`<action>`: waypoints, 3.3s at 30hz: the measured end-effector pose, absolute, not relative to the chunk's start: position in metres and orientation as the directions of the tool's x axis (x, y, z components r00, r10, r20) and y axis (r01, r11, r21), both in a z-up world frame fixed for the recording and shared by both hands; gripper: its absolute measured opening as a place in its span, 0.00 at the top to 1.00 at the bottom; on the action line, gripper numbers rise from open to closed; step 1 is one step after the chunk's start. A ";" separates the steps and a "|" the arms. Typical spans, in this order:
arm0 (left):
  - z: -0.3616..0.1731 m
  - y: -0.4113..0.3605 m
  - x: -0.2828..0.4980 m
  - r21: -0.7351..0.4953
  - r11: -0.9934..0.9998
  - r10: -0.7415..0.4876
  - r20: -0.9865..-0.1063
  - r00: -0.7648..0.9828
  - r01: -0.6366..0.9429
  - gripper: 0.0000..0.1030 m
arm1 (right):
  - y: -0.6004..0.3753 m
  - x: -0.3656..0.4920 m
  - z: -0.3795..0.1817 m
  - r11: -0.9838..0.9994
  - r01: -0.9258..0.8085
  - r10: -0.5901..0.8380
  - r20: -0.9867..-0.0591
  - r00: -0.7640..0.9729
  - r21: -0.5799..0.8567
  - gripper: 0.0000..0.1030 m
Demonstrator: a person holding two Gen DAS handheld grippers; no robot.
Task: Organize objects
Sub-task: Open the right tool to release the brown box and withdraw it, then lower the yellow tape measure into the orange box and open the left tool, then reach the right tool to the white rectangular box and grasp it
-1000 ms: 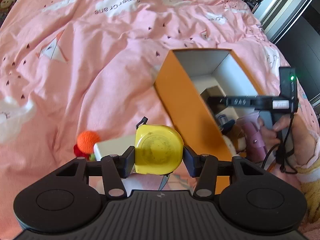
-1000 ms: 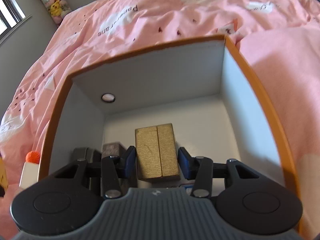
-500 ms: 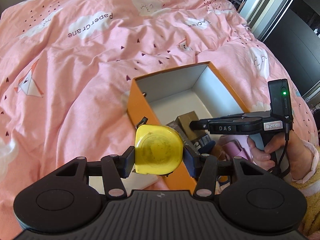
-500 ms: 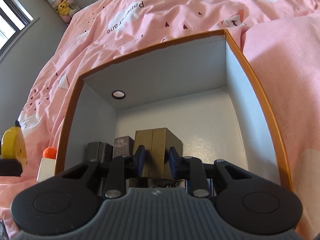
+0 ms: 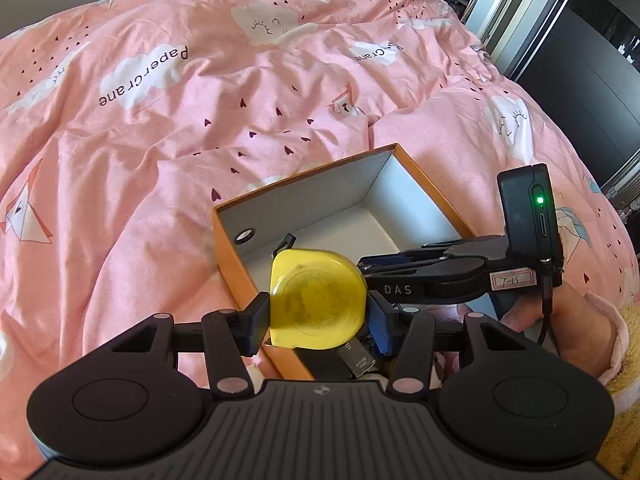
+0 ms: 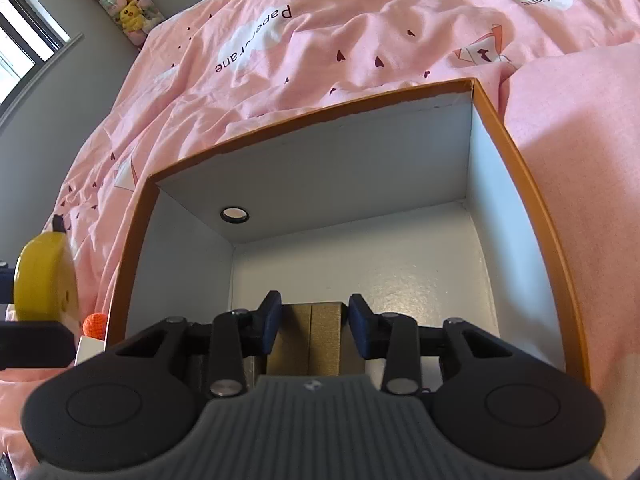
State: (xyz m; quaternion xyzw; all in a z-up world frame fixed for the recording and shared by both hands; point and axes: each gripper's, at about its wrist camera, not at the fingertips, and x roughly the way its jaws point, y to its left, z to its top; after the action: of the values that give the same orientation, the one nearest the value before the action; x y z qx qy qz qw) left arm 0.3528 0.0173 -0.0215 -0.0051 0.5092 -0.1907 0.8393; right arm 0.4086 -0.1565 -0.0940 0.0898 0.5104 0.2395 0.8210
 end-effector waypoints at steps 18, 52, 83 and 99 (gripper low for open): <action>-0.038 -0.013 0.364 -0.246 0.912 -0.360 -0.864 0.352 0.329 0.43 | -0.167 0.383 -0.081 0.811 -0.472 0.514 -0.807 0.291 0.346 0.65; -0.142 -0.153 0.379 0.009 0.555 -0.135 -0.986 0.101 0.832 0.43 | -0.235 0.370 -0.032 0.836 -0.544 0.271 -0.807 0.525 -0.073 0.66; 0.004 -0.018 0.305 0.135 0.743 -0.190 -0.896 0.400 0.656 0.35 | -0.155 0.305 0.027 0.666 -0.745 0.521 -0.709 0.476 -0.011 0.57; -0.022 0.116 0.250 0.182 0.842 -0.011 -0.936 0.352 0.508 0.35 | 0.009 0.262 -0.027 0.324 -0.944 0.482 -0.848 0.219 -0.059 0.57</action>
State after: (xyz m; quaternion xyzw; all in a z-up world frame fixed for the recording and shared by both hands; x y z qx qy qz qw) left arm 0.2504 0.1163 -0.0217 0.2284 0.5449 -0.1642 0.7899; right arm 0.2618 0.0088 -0.0271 -0.3035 0.3805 0.4958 0.7192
